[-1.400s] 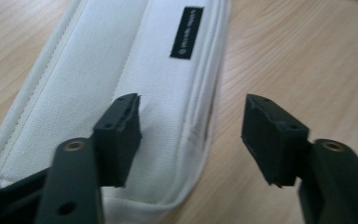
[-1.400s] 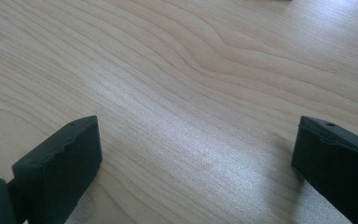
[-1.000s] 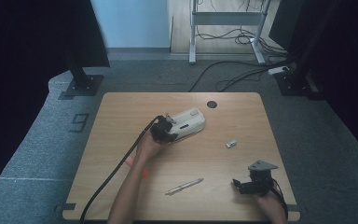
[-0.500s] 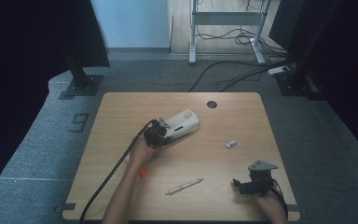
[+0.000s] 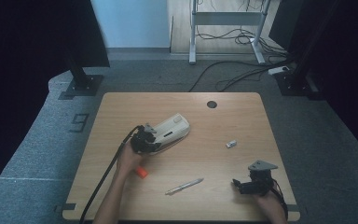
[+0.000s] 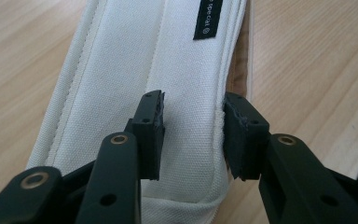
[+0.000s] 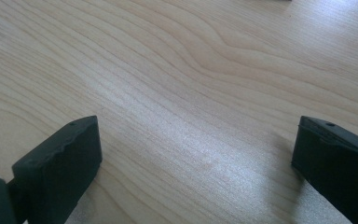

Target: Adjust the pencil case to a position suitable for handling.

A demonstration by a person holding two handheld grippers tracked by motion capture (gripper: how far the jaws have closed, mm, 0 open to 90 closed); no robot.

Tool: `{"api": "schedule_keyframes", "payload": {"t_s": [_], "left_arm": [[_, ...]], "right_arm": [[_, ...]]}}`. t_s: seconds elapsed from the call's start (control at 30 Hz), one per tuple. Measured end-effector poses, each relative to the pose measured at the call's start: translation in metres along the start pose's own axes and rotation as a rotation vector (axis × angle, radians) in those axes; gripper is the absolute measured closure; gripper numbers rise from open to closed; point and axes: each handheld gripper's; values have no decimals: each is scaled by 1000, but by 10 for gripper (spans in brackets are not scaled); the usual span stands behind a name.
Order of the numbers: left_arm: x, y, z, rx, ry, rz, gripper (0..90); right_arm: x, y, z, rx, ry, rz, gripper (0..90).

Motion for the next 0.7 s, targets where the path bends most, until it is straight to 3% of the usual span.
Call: {"api": "schedule_keyframes", "payload": {"t_s": [0.33,0.7], "left_arm": [[-6,-25,24,44,-23,85,603],[-2,-46,43,83,-25,122,598]], "right_arm": [[0,0,0,0,0,0,10],[0,0,0,1,-2,-1,13]]}}
Point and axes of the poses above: each handheld gripper's, and its own axes: z roughly backward along the jaws, y roughly out of its top, x roughly to its right, and after that the axes turned 11 degrees about x, right-handed
